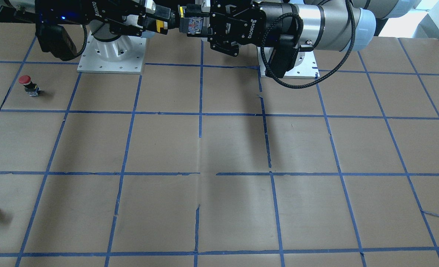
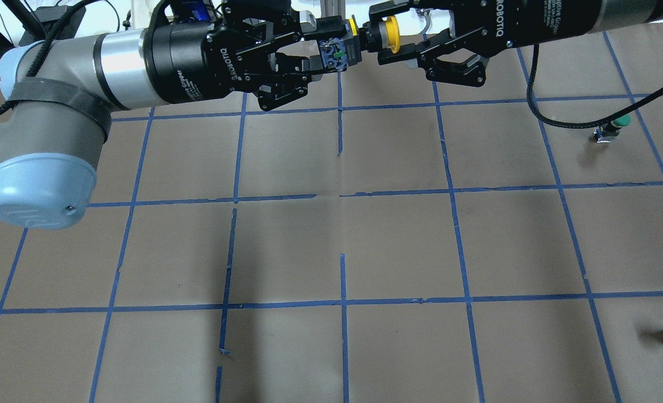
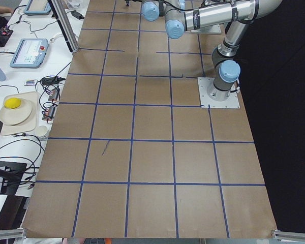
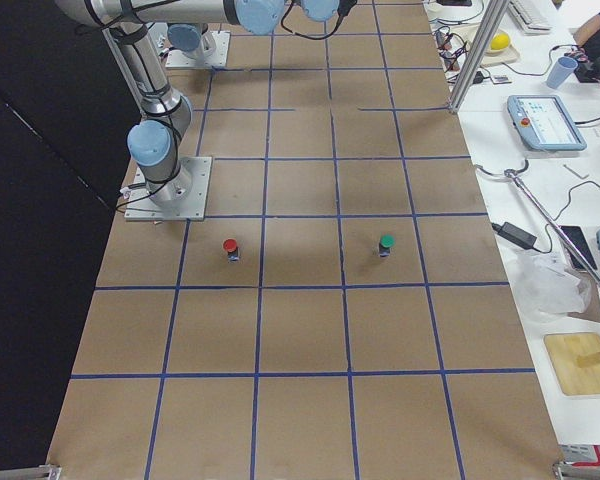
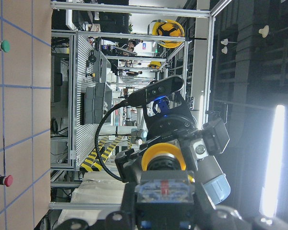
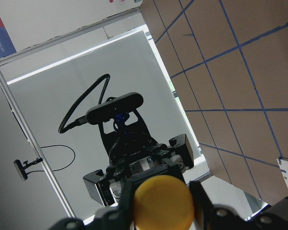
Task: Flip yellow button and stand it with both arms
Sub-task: 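Close the right gripper on the yellow button held by the left gripper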
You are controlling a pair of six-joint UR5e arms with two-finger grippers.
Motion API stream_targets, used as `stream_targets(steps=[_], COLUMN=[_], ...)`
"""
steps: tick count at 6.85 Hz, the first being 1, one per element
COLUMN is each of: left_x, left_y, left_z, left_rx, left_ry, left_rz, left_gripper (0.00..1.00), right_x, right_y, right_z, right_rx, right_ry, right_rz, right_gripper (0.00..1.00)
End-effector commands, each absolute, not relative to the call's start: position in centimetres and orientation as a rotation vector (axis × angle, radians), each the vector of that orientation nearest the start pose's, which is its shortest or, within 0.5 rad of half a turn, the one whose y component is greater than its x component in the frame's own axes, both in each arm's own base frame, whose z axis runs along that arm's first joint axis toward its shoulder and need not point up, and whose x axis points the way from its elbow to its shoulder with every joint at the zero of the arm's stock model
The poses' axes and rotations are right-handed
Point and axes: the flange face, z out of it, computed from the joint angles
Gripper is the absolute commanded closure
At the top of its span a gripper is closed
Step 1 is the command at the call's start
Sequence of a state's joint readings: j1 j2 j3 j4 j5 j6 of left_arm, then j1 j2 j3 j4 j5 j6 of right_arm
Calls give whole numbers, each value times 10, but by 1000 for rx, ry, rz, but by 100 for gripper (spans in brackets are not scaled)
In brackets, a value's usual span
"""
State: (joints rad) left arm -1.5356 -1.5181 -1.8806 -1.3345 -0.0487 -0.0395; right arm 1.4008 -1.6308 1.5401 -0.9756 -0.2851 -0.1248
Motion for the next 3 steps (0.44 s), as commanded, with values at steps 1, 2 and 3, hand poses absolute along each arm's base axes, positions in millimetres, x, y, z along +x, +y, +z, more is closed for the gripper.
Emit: stream_targets(steps=[1,2,3], left_x=[-218,-219,-219], left_y=[-465,-465,-465], left_z=[488,487,487], left_rx=[72,72,75], left_ry=[-1525,-1525,-1525], left_rz=[-22,-25,-30], left_gripper=[76,1,0], right_x=[150,150,151], right_y=[-472,-472,-472], right_z=[551,551,551], right_rx=[390,390,388], right_ry=[1781,1781,1782], right_rz=[255,255,257], right_gripper=[68,68,68])
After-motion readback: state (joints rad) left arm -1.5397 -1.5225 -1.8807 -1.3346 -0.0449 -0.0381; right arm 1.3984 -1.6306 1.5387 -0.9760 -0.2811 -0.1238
